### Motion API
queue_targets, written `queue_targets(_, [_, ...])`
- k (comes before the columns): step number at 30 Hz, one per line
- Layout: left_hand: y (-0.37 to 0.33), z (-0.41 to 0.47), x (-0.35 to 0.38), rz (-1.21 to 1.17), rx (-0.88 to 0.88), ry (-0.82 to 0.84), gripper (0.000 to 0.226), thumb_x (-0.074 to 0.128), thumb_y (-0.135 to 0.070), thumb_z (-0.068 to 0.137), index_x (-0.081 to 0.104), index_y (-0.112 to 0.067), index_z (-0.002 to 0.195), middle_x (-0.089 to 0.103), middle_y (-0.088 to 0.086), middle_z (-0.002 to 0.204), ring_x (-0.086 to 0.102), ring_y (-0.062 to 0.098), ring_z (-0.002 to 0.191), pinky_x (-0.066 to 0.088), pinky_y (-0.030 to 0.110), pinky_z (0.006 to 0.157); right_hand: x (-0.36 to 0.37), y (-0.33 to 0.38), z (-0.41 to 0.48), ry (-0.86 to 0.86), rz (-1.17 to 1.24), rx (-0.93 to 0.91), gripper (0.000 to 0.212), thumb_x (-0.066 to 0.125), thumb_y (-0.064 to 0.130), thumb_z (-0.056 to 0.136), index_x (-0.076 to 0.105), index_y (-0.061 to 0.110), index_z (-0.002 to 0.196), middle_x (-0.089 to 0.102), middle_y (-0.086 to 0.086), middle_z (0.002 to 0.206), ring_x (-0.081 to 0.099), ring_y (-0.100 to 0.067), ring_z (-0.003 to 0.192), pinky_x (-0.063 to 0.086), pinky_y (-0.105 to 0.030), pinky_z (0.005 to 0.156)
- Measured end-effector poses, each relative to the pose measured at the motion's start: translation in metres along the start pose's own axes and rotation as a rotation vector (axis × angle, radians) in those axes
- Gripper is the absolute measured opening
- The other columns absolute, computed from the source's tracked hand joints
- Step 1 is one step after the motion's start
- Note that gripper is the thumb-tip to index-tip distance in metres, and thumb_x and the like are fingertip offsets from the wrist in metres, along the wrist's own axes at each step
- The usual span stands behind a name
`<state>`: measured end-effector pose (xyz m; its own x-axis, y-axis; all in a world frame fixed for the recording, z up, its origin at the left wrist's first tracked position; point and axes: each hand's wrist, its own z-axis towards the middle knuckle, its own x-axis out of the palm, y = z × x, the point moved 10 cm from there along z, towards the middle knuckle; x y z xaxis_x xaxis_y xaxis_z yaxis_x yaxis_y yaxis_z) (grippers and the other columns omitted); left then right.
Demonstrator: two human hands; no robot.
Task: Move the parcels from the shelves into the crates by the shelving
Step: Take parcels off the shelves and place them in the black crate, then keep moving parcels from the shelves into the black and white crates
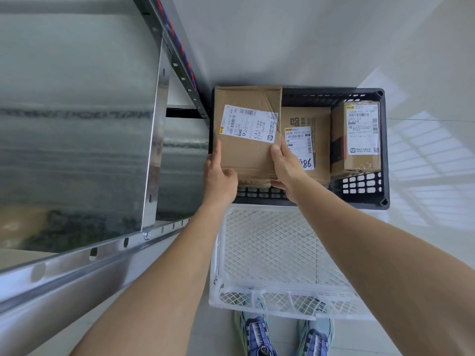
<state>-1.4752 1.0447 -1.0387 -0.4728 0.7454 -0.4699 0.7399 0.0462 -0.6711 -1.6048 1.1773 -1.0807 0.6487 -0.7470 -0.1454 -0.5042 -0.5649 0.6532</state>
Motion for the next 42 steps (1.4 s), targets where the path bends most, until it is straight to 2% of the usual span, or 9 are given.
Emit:
queue_targets(4, [-0.005, -0.002, -0.002, 0.086, 0.005, 0.016, 0.079, 0.046, -0.011, 0.103, 0.005, -0.046, 0.161, 0.005, -0.002, 0.172, 0.019, 0.025, 0.155, 0.025, 0.042, 0.125, -0.001, -0.002, -0.007, 0.006, 0.063, 0.059, 0.054, 0.036, 0.053, 0.106, 0.021, 0.049, 0.158, 0.033, 0.005, 0.162, 0.039, -0.028, 0.143, 0.046, -0.052, 0.109])
queue_targets(9, [-0.024, -0.014, -0.015, 0.138, -0.036, 0.003, 0.078, 0.047, -0.018, 0.103, 0.003, -0.041, 0.162, -0.005, -0.005, 0.172, 0.009, 0.025, 0.158, 0.029, 0.037, 0.118, -0.011, 0.01, -0.036, 0.014, -0.009, 0.029, 0.059, 0.032, 0.054, 0.107, 0.015, 0.041, 0.162, 0.02, 0.005, 0.169, 0.025, -0.026, 0.153, 0.027, -0.052, 0.123])
queue_targets(16, [-0.111, -0.071, -0.043, 0.406, 0.12, 0.02, 0.07, 0.049, -0.028, 0.103, 0.014, -0.025, 0.164, 0.0, 0.004, 0.172, 0.003, 0.03, 0.158, 0.019, 0.051, 0.125, -0.055, 0.107, -0.124, -0.071, -0.563, -0.245, 0.059, 0.025, 0.044, 0.111, 0.017, 0.016, 0.163, 0.019, -0.006, 0.169, 0.015, -0.024, 0.157, 0.016, -0.04, 0.123])
queue_targets(18, [-0.148, -0.093, -0.056, 0.506, 0.201, 0.031, 0.067, 0.048, -0.031, 0.103, 0.018, -0.022, 0.163, 0.002, 0.006, 0.172, 0.004, 0.03, 0.157, 0.021, 0.053, 0.124, -0.067, 0.149, -0.158, -0.106, -0.712, -0.339, 0.055, 0.025, 0.037, 0.112, 0.024, 0.012, 0.16, 0.02, -0.009, 0.169, 0.01, -0.026, 0.158, 0.013, -0.041, 0.125])
queue_targets(21, [-0.209, -0.13, -0.078, 0.623, 0.291, 0.044, 0.066, 0.045, -0.04, 0.105, 0.019, -0.021, 0.162, 0.001, 0.007, 0.172, 0.001, 0.028, 0.158, 0.021, 0.055, 0.123, -0.082, 0.216, -0.213, -0.168, -0.935, -0.493, 0.044, 0.028, 0.028, 0.11, 0.042, 0.001, 0.142, 0.035, -0.017, 0.156, 0.021, -0.035, 0.152, 0.015, -0.045, 0.125])
queue_targets(24, [-0.273, -0.174, -0.103, 0.701, 0.374, 0.057, 0.066, 0.04, -0.043, 0.106, 0.014, -0.023, 0.163, -0.004, 0.006, 0.172, -0.004, 0.028, 0.158, 0.018, 0.057, 0.124, -0.1, 0.278, -0.264, -0.243, -1.027, -0.545, 0.046, 0.028, 0.035, 0.107, 0.039, 0.01, 0.144, 0.031, -0.013, 0.158, 0.022, -0.032, 0.15, 0.023, -0.049, 0.121])
queue_targets(28, [-0.345, -0.236, -0.148, 0.732, 0.419, 0.007, 0.067, 0.035, -0.047, 0.106, 0.01, -0.025, 0.164, -0.008, 0.003, 0.172, -0.006, 0.026, 0.158, 0.016, 0.059, 0.124, -0.116, 0.344, -0.334, -0.282, -1.107, -0.589, 0.058, 0.021, 0.045, 0.108, 0.021, 0.02, 0.16, 0.006, -0.005, 0.172, 0.001, -0.026, 0.158, 0.011, -0.049, 0.127])
queue_targets(36, [-0.449, -0.398, -0.234, 0.764, 0.441, -0.161, 0.068, 0.036, -0.049, 0.105, 0.011, -0.026, 0.163, -0.009, 0.002, 0.172, -0.007, 0.025, 0.158, 0.018, 0.059, 0.122, -0.138, 0.442, -0.521, -0.315, -1.122, -0.792, 0.062, 0.022, 0.049, 0.107, 0.019, 0.021, 0.162, 0.004, -0.002, 0.172, 0.0, -0.024, 0.158, 0.011, -0.05, 0.127])
queue_targets(42, [-0.494, -0.528, -0.279, 0.747, 0.458, -0.316, 0.068, 0.037, -0.053, 0.104, 0.015, -0.026, 0.162, -0.007, 0.001, 0.172, -0.005, 0.026, 0.158, 0.021, 0.057, 0.12, -0.151, 0.478, -0.65, -0.296, -1.114, -0.935, 0.063, 0.02, 0.049, 0.105, 0.019, 0.02, 0.161, 0.005, 0.001, 0.172, 0.002, -0.022, 0.158, 0.013, -0.05, 0.126])
